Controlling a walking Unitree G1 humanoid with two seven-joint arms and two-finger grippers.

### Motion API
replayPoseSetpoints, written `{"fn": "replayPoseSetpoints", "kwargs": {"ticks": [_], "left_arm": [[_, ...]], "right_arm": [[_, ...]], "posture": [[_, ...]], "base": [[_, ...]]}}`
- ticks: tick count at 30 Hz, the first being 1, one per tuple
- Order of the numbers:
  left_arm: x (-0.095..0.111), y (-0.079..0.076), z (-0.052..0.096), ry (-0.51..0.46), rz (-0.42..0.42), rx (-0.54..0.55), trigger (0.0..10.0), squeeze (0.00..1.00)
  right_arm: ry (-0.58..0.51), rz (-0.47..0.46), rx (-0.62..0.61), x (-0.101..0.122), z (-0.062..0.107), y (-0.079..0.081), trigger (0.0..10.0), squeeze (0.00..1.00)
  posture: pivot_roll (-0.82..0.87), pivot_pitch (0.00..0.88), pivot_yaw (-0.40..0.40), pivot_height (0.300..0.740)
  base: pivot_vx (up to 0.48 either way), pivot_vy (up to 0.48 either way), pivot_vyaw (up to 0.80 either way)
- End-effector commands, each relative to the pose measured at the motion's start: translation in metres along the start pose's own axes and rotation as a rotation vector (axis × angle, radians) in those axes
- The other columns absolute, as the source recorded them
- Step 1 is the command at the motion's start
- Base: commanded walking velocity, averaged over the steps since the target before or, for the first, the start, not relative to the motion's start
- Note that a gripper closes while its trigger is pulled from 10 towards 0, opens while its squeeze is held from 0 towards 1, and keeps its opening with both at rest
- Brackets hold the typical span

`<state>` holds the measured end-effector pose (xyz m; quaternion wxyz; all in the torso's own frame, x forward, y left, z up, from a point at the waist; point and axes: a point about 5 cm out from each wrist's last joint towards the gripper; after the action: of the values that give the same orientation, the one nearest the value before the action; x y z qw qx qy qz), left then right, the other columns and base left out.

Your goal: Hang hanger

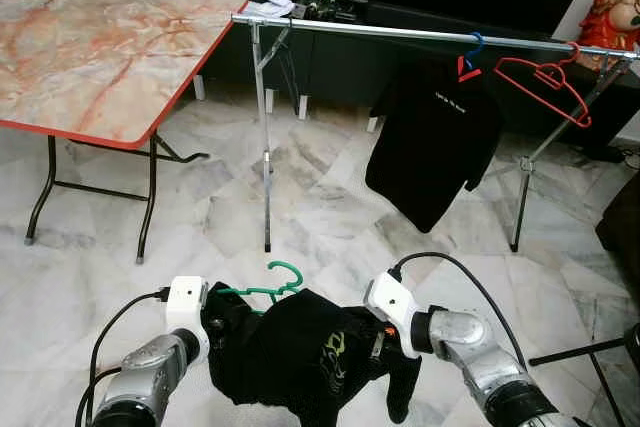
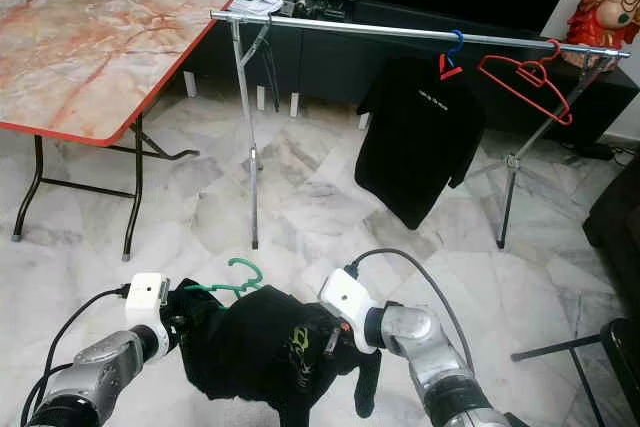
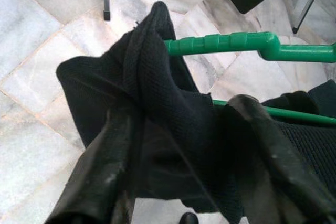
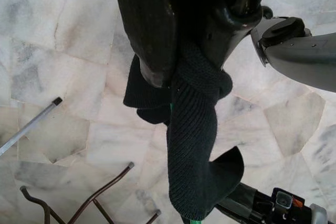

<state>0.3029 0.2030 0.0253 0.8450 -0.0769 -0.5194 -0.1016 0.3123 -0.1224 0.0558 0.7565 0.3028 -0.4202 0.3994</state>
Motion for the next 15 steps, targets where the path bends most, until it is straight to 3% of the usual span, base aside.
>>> {"fn": "replayPoseSetpoints", "kwargs": {"ticks": [1,15], "left_arm": [[-0.0055,-0.0062,-0.0003,0.02,-0.017,-0.027,0.0,0.0],[0.0039,-0.0014,-0.0011,-0.014,-0.024,0.024,0.0,0.0]], "right_arm": [[-0.035,0.017,0.003,0.0055,0.0018,0.0,10.0,0.0],[0.015,0.028,-0.032,-0.0015,0.0036,-0.0032,10.0,0.0]], "posture": [[0.07,0.099,-0.148,0.74],[0.07,0.108,-0.152,0.74]], "base": [[0.0,0.0,0.0],[0.0,0.0,0.0]]}}
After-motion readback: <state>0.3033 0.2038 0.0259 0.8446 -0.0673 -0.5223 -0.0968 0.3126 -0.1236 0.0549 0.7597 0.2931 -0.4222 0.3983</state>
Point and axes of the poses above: a point about 5 cm out from each wrist's last joint towards the gripper, its own z axis pointing back from the gripper into the wrist, its own x axis along the axis of the wrist's last joint, y = z × x, and after that the axes turned 12 degrees about -z, right-handed
